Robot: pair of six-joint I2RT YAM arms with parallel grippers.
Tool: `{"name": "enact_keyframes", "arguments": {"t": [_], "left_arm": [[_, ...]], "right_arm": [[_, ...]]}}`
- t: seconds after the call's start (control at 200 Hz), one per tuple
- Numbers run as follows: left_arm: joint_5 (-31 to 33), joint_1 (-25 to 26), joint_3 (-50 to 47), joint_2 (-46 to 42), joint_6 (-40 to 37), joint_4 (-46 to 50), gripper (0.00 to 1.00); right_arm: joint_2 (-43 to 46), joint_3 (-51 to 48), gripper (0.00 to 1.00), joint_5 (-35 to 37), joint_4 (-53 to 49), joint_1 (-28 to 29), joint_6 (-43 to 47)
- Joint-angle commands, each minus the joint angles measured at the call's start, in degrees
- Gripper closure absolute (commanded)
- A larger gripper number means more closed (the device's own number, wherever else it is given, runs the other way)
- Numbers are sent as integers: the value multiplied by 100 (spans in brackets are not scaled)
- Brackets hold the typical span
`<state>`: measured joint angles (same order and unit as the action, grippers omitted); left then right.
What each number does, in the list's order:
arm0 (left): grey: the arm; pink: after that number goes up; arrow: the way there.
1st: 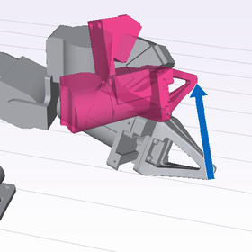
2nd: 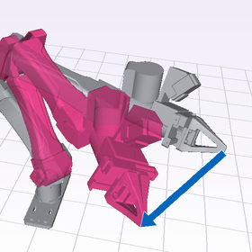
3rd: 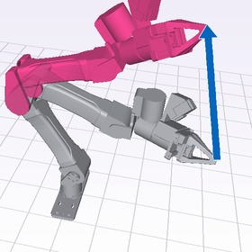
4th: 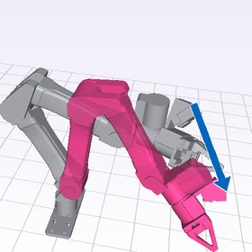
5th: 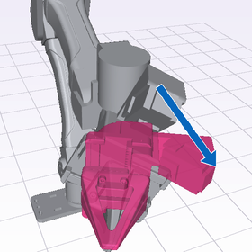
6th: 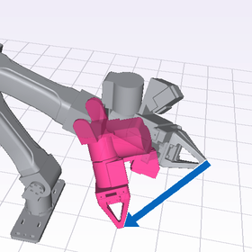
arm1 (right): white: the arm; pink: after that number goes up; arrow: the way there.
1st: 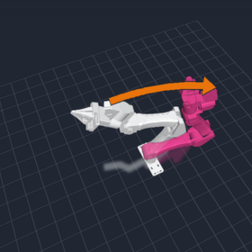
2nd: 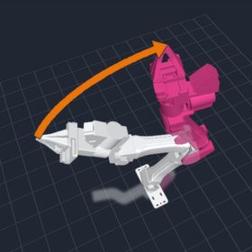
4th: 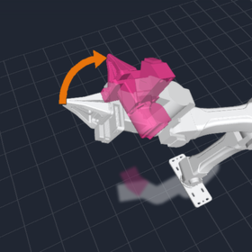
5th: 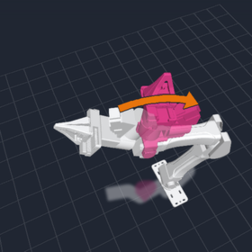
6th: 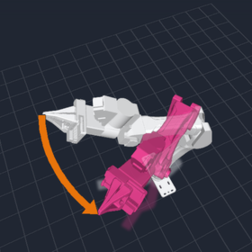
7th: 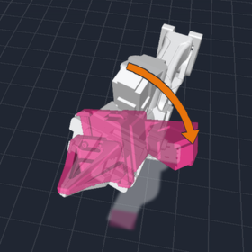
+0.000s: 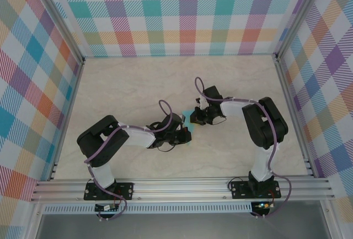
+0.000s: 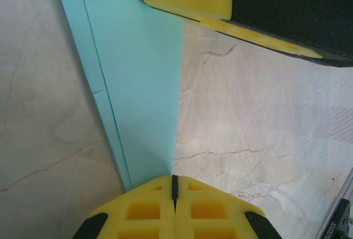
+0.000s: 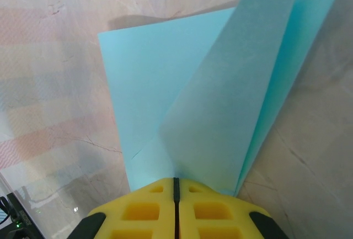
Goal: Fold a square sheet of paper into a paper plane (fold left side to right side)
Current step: Fold the wing for the fifth time at the center of the table.
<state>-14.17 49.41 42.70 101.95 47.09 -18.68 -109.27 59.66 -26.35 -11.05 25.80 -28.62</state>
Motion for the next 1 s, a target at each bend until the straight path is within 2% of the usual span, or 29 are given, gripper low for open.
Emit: {"name": "enact_keyframes", "arguments": {"t": [0.0, 0.52, 0.995], "left_arm": [[-323, 114, -203, 238, -17, 883, 100], [-331, 115, -182, 278, -11, 875, 100], [-303, 115, -183, 214, -13, 892, 100]], "right_arm": [[-261, 295, 92, 1088, 488, -388, 269], [-504, 690, 90, 912, 386, -610, 366], [-1013, 1724, 89, 974, -138, -988, 541]]}}
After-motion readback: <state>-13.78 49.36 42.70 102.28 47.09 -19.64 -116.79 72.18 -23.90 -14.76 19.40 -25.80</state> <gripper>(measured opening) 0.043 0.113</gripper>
